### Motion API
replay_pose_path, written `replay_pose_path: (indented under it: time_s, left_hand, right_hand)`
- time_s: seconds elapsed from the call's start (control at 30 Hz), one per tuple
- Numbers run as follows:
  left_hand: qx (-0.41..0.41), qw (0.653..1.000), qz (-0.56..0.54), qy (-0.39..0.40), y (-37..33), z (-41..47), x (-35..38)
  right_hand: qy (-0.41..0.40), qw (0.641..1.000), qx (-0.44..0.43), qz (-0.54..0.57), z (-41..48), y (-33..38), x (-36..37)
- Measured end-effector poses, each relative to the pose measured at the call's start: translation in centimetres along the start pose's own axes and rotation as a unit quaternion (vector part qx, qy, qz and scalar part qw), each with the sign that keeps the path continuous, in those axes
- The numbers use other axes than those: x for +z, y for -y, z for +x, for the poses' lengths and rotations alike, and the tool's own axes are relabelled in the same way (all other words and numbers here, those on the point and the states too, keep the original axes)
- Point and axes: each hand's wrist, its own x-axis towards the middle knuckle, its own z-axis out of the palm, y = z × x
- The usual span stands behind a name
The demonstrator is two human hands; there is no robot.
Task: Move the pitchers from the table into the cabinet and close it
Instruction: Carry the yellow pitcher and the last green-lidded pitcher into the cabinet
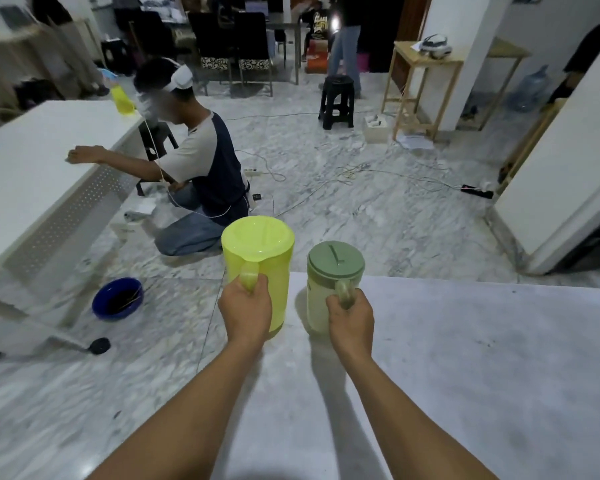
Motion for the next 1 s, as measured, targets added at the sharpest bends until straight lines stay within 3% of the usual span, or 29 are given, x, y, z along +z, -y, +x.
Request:
replay_pose_path:
  time_s: [0.23,0.47,0.7,0.9,1.0]
  left_hand:
    - [0.069,0.994,-0.047,0.077,-4.2,0.2,-1.4]
    - [0.174,0.962,-0.042,0.206,-11.3,-3.7,-2.4]
    - [0.249,0.915,-0.089,0.305,-18.4,-12.6,-2.6]
    - [0.312,0.872,-0.116,0.36,-23.5,-22.4,-3.2]
    - [0.338,0.834,-0.142,0.412,-25.8,-29.2,-3.2]
  right_hand:
    - [-0.086,0.996,-0.01,0.029,-2.3,5.0,-3.2]
    - [-0.218,0.973,-0.031,0.075,-7.8,10.3,-9.7]
    - [-0.351,0.932,-0.05,0.072,-16.4,14.0,-20.1]
    - [-0.465,0.881,-0.058,0.06,-24.7,15.4,-28.9]
    - [-0.525,0.847,-0.06,0.063,-29.9,15.4,-34.4]
